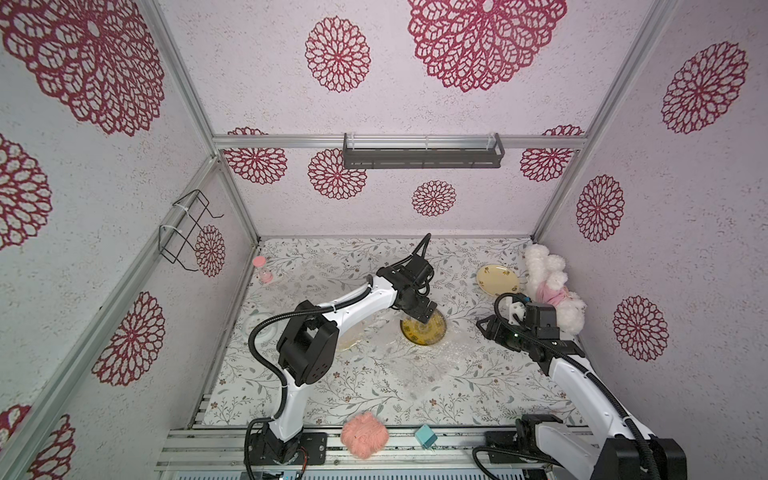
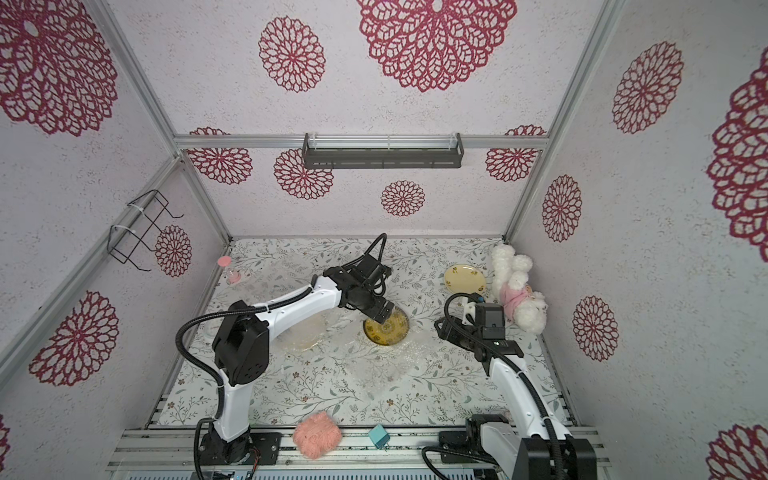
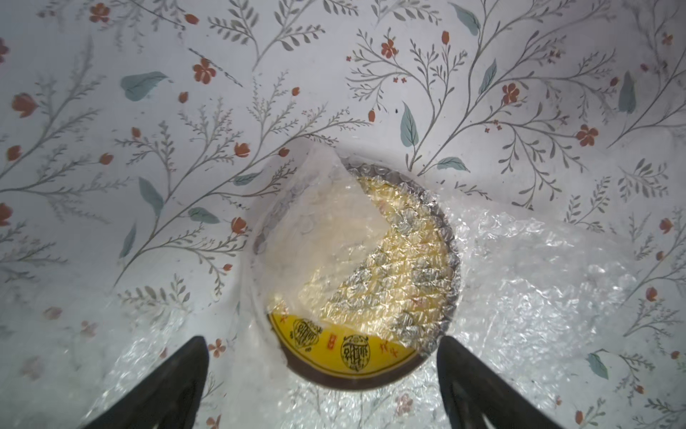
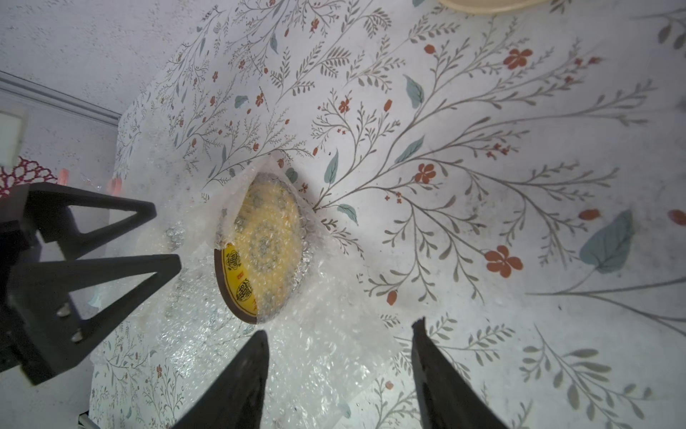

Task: Unpack dinner plates from bubble wrap
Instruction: Unwrap the bubble wrap at the center of the board.

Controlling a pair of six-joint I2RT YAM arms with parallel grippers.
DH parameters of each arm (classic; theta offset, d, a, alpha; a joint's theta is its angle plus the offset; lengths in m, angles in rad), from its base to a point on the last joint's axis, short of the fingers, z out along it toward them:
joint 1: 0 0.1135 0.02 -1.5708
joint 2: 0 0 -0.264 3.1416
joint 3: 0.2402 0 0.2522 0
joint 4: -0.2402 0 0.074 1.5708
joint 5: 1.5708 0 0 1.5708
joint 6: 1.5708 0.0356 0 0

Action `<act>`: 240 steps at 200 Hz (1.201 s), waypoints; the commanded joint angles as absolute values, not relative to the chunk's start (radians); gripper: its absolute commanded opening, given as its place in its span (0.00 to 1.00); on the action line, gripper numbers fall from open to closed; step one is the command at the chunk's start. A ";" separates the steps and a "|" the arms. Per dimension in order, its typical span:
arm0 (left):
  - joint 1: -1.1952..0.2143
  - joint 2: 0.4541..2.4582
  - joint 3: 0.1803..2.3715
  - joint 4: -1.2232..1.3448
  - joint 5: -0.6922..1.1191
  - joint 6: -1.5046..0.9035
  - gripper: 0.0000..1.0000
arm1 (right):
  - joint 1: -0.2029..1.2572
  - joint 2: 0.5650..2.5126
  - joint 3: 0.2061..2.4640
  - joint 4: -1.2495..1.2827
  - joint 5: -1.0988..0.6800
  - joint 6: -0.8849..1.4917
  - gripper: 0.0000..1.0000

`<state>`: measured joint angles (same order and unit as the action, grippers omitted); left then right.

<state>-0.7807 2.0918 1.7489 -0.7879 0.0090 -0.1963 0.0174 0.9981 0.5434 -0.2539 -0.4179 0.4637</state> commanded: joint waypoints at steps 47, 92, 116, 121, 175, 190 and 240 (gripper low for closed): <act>-0.803 2.220 1.826 -0.802 -0.090 -0.095 0.99 | -0.011 0.958 0.500 -0.271 -0.489 0.464 0.62; -0.790 2.252 1.837 -0.773 -0.209 -0.079 0.80 | -0.014 0.952 0.492 -0.285 -0.482 0.448 0.62; -0.785 2.261 1.840 -0.782 -0.237 -0.064 0.58 | -0.014 0.957 0.488 -0.281 -0.483 0.444 0.62; -0.782 2.258 1.840 -0.782 -0.242 -0.063 0.49 | -0.015 0.959 0.487 -0.279 -0.485 0.446 0.62; -0.723 2.241 1.854 -0.770 -0.196 -0.063 0.05 | -0.015 0.970 0.487 -0.271 -0.484 0.445 0.62; -0.697 2.236 1.866 -0.774 -0.160 -0.062 0.05 | -0.015 0.967 0.496 -0.284 -0.475 0.434 0.62; -0.604 2.266 1.929 -0.799 0.036 -0.037 0.26 | -0.015 0.966 0.529 -0.336 -0.446 0.383 0.62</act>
<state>-0.6407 2.2501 1.8824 -0.7902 -0.0807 -0.0647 -0.0105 0.9737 0.4885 -0.3016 -0.4671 0.4313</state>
